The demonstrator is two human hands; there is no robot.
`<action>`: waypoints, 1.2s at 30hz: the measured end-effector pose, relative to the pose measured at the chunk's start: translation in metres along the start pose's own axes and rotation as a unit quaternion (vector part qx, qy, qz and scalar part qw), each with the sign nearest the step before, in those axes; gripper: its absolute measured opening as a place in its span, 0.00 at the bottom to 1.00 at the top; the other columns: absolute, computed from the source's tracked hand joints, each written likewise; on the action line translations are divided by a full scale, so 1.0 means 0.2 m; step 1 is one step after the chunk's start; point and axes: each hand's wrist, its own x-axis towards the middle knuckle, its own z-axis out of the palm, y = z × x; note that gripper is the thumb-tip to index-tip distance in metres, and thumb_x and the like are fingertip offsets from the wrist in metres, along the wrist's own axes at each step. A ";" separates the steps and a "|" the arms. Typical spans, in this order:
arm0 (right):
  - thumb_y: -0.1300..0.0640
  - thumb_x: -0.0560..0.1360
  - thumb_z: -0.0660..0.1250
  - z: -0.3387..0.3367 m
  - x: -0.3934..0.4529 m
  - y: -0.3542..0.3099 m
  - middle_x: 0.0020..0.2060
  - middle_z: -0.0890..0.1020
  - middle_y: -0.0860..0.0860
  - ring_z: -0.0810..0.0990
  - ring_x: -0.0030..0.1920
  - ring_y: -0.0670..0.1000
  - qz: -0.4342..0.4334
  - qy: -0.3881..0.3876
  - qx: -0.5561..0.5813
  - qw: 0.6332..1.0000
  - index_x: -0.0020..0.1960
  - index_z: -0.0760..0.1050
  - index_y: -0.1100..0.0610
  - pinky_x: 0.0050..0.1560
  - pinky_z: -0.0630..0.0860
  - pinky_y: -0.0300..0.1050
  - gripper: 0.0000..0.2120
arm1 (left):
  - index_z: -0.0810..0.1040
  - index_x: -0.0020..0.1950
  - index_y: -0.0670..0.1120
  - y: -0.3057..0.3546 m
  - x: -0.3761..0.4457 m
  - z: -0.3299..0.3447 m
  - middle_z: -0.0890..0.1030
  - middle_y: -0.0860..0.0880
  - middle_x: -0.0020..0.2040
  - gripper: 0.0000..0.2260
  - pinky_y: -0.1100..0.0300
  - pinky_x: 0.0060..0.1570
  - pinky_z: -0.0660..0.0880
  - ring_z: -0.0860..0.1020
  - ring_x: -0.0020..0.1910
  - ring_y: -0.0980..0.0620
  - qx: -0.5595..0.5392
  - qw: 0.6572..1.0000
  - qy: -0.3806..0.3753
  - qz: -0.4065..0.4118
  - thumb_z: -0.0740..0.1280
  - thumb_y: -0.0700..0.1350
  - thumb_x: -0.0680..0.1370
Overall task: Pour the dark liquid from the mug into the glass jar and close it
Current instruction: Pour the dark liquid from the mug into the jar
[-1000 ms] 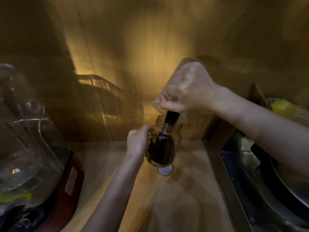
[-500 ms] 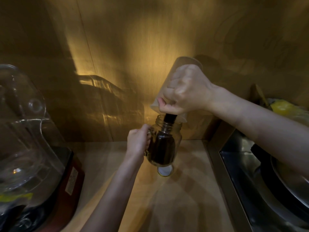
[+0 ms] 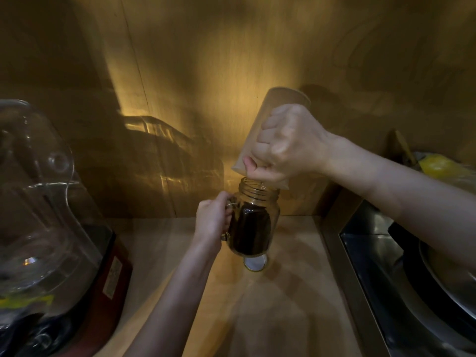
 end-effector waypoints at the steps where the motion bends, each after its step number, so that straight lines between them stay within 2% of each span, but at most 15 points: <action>1: 0.57 0.70 0.64 0.00 0.00 0.01 0.13 0.69 0.50 0.67 0.16 0.51 -0.001 -0.001 -0.001 1.000 0.19 0.69 0.57 0.28 0.55 0.36 0.21 | 0.66 0.23 0.49 0.00 0.00 0.00 0.62 0.55 0.15 0.19 0.67 0.19 0.56 0.60 0.16 0.59 -0.003 1.000 -0.003 0.001 0.62 0.42 0.74; 4: 0.57 0.68 0.67 -0.01 0.01 0.01 0.13 0.69 0.50 0.67 0.15 0.51 -0.002 -0.003 -0.003 1.000 0.19 0.69 0.57 0.27 0.56 0.36 0.20 | 0.66 0.22 0.49 0.00 0.00 -0.01 0.62 0.55 0.16 0.20 0.66 0.20 0.56 0.60 0.16 0.59 -0.008 1.000 -0.006 0.000 0.62 0.42 0.74; 9: 0.57 0.69 0.65 0.02 0.01 -0.02 0.14 0.70 0.51 0.68 0.16 0.51 -0.018 0.011 0.001 1.000 0.20 0.69 0.58 0.29 0.56 0.37 0.20 | 0.66 0.24 0.49 -0.01 0.00 -0.01 0.63 0.55 0.15 0.18 0.67 0.19 0.57 0.60 0.16 0.59 0.008 1.000 -0.003 -0.005 0.62 0.43 0.74; 13: 0.57 0.69 0.66 0.02 0.02 -0.04 0.15 0.71 0.51 0.69 0.17 0.51 -0.048 -0.006 0.003 0.999 0.20 0.69 0.58 0.26 0.60 0.37 0.19 | 0.66 0.25 0.48 -0.01 0.01 -0.02 0.63 0.54 0.16 0.17 0.67 0.20 0.58 0.61 0.16 0.59 0.012 1.000 -0.005 -0.004 0.62 0.44 0.75; 17: 0.57 0.69 0.66 -0.01 0.04 -0.01 0.14 0.70 0.50 0.69 0.17 0.51 -0.029 -0.014 -0.017 0.999 0.20 0.69 0.57 0.28 0.57 0.37 0.20 | 0.67 0.25 0.49 -0.02 0.01 -0.03 0.63 0.54 0.16 0.17 0.67 0.20 0.58 0.61 0.16 0.59 0.012 1.000 -0.005 -0.003 0.62 0.43 0.75; 20: 0.56 0.68 0.68 -0.01 0.04 -0.05 0.15 0.70 0.51 0.69 0.17 0.52 -0.024 -0.009 0.011 1.000 0.21 0.69 0.57 0.31 0.55 0.38 0.19 | 0.67 0.26 0.48 -0.02 0.02 -0.03 0.63 0.55 0.16 0.16 0.67 0.21 0.59 0.61 0.17 0.59 0.012 1.000 -0.005 -0.005 0.62 0.44 0.75; 23: 0.57 0.66 0.70 -0.01 0.03 -0.05 0.15 0.71 0.51 0.69 0.17 0.51 0.026 0.000 0.037 0.999 0.21 0.70 0.57 0.30 0.56 0.36 0.17 | 0.66 0.25 0.48 -0.03 0.02 -0.03 0.63 0.55 0.15 0.17 0.67 0.20 0.58 0.60 0.16 0.59 0.003 1.000 0.011 0.000 0.62 0.44 0.74; 25: 0.57 0.69 0.69 -0.01 0.01 -0.03 0.13 0.69 0.52 0.67 0.16 0.50 0.119 0.006 0.078 0.990 0.20 0.71 0.57 0.24 0.60 0.35 0.20 | 0.66 0.24 0.48 -0.06 0.03 -0.04 0.62 0.55 0.15 0.18 0.67 0.19 0.57 0.60 0.16 0.59 -0.016 0.999 0.027 0.008 0.61 0.43 0.75; 28: 0.57 0.71 0.65 0.02 -0.07 -0.03 0.13 0.67 0.55 0.65 0.15 0.51 0.296 0.035 0.147 0.943 0.18 0.69 0.61 0.21 0.60 0.37 0.24 | 0.66 0.24 0.47 -0.12 0.03 -0.08 0.63 0.54 0.15 0.19 0.68 0.19 0.59 0.62 0.16 0.60 -0.042 0.998 0.035 0.034 0.60 0.44 0.76; 30: 0.55 0.71 0.63 0.05 -0.12 -0.05 0.14 0.67 0.57 0.65 0.17 0.53 0.420 0.038 0.200 0.885 0.19 0.67 0.66 0.24 0.59 0.41 0.25 | 0.66 0.25 0.46 -0.17 0.03 -0.12 0.65 0.54 0.15 0.18 0.68 0.21 0.61 0.63 0.17 0.60 -0.039 0.997 0.041 0.049 0.60 0.44 0.76; 33: 0.55 0.71 0.65 0.12 -0.23 -0.10 0.21 0.66 0.56 0.63 0.24 0.53 0.590 0.052 0.296 0.750 0.23 0.65 0.71 0.29 0.60 0.46 0.25 | 0.71 0.29 0.43 -0.24 0.04 -0.20 0.71 0.54 0.19 0.16 0.66 0.26 0.66 0.69 0.21 0.60 -0.024 0.995 0.081 0.061 0.61 0.45 0.76; 34: 0.55 0.71 0.66 0.16 -0.29 -0.12 0.23 0.65 0.56 0.64 0.27 0.52 0.634 0.049 0.321 0.702 0.24 0.67 0.68 0.31 0.61 0.47 0.23 | 0.73 0.32 0.42 -0.25 0.05 -0.23 0.73 0.53 0.23 0.14 0.64 0.29 0.68 0.71 0.24 0.59 -0.019 0.992 0.107 0.062 0.61 0.46 0.76; 36: 0.50 0.69 0.65 0.23 -0.38 -0.17 0.26 0.67 0.56 0.66 0.30 0.52 0.689 0.052 0.357 0.628 0.29 0.73 0.63 0.34 0.63 0.48 0.17 | 0.75 0.35 0.42 -0.29 0.08 -0.29 0.75 0.50 0.28 0.13 0.59 0.34 0.69 0.74 0.30 0.56 -0.029 0.985 0.159 0.060 0.62 0.48 0.76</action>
